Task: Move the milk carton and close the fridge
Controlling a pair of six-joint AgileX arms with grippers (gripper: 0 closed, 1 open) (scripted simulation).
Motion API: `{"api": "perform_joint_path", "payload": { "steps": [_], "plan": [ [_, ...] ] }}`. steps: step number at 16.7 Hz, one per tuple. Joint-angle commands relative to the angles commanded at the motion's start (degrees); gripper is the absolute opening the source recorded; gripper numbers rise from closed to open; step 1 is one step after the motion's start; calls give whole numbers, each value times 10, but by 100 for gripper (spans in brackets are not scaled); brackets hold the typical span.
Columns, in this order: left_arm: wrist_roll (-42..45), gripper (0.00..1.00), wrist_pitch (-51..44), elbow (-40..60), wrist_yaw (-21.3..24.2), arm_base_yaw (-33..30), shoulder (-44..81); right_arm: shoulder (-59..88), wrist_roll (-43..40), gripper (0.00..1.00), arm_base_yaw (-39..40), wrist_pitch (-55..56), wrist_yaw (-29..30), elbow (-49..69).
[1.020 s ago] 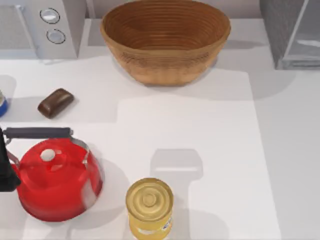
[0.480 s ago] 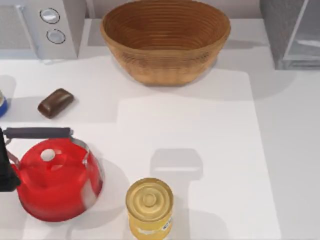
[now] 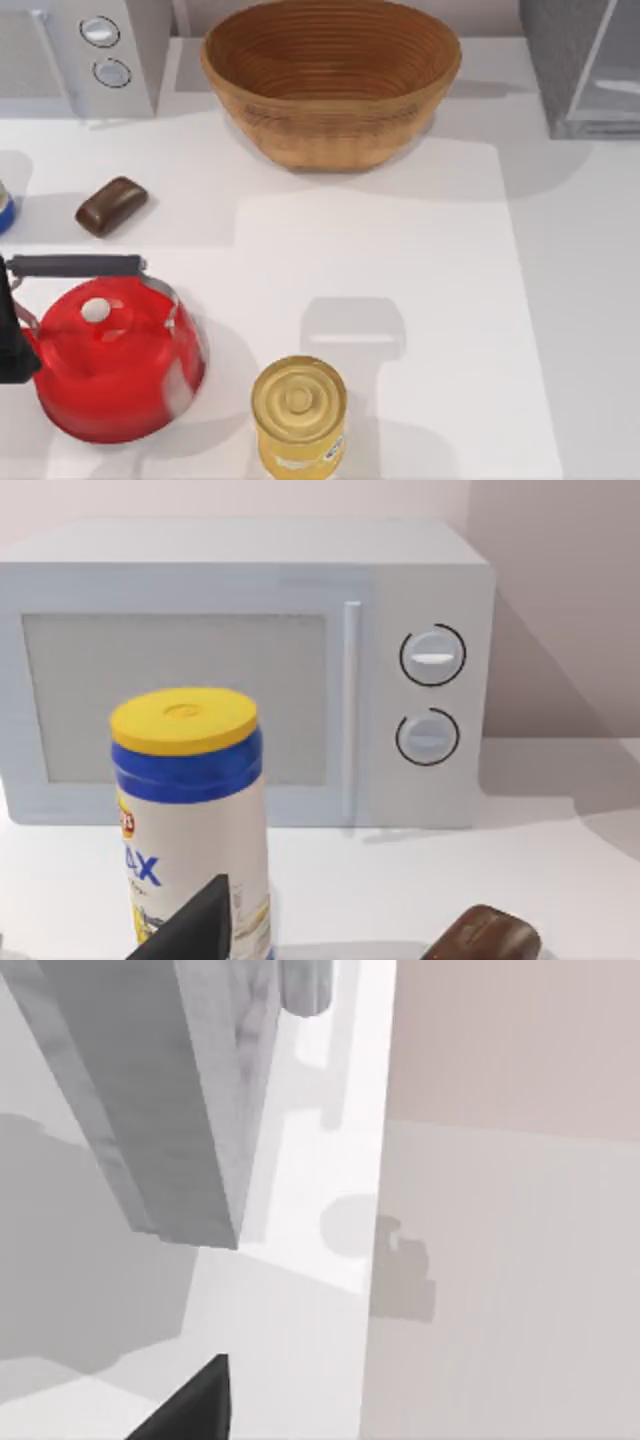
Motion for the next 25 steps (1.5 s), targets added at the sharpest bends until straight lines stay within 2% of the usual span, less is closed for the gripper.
{"api": "perform_joint_path", "payload": {
  "steps": [8, 12, 15, 21, 25],
  "plan": [
    [0, 100, 0, 0, 0, 0, 0, 4, 401, 100, 208, 312, 40, -7],
    [0, 100, 0, 0, 0, 0, 0, 5, 549, 100, 306, 442, 62, -10],
    [0, 100, 0, 0, 0, 0, 0, 6, 602, 100, 353, 494, 73, -12],
    [0, 100, 0, 0, 0, 0, 0, 3, 607, 100, 355, 500, 75, -13],
    [0, 100, 0, 0, 0, 0, 0, -10, 648, 100, 413, 523, 121, -33]
  ]
}}
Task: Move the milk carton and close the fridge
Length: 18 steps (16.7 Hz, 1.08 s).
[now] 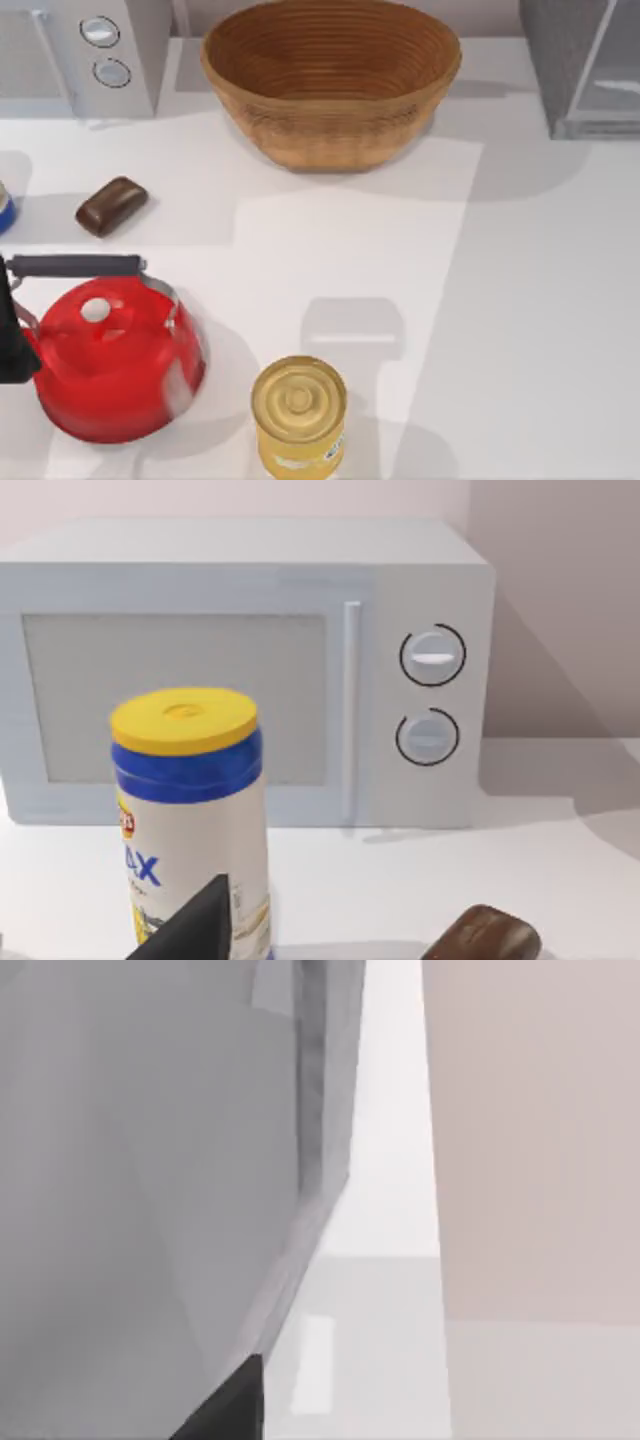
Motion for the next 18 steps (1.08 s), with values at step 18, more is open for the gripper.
{"api": "perform_joint_path", "payload": {
  "steps": [18],
  "plan": [
    [0, 100, 0, 0, 0, 0, 0, -107, 320, 100, 464, 180, 367, -153]
  ]
}}
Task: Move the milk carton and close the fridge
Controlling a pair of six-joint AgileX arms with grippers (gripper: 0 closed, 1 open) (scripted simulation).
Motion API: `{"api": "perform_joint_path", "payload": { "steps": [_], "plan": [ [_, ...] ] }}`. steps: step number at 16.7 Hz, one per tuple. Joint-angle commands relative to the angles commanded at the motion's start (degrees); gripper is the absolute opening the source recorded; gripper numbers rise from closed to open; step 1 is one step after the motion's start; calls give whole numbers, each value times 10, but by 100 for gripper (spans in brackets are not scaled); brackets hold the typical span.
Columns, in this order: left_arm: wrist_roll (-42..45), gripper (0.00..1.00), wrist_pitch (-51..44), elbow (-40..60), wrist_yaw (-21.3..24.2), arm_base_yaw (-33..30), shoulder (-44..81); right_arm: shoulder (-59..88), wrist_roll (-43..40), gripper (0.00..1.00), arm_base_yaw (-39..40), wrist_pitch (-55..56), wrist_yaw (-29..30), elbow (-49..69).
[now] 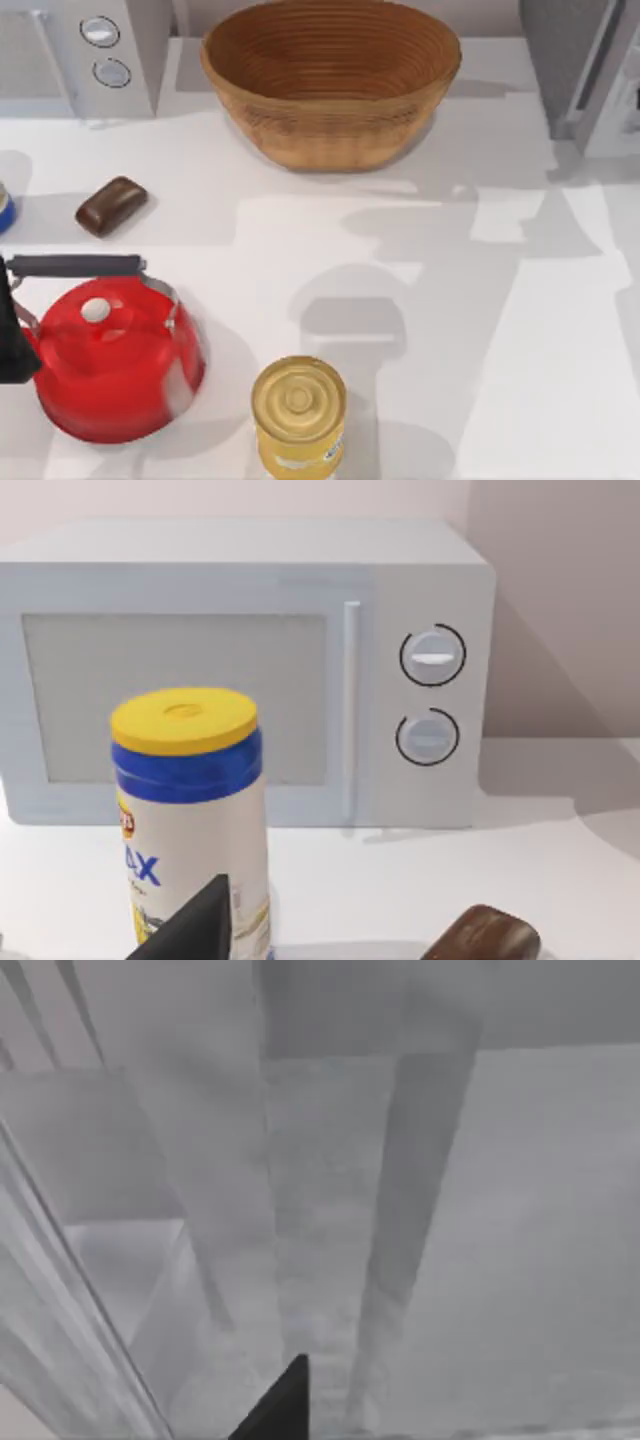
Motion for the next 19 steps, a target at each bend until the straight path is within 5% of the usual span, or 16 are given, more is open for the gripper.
{"api": "perform_joint_path", "payload": {
  "steps": [6, 19],
  "plan": [
    [0, 100, 0, 0, 0, 0, 0, 20, -3, 100, -8, -6, 3, 19],
    [0, 100, 0, 0, 0, 0, 0, 210, -1, 100, -7, -55, 7, 258]
  ]
}}
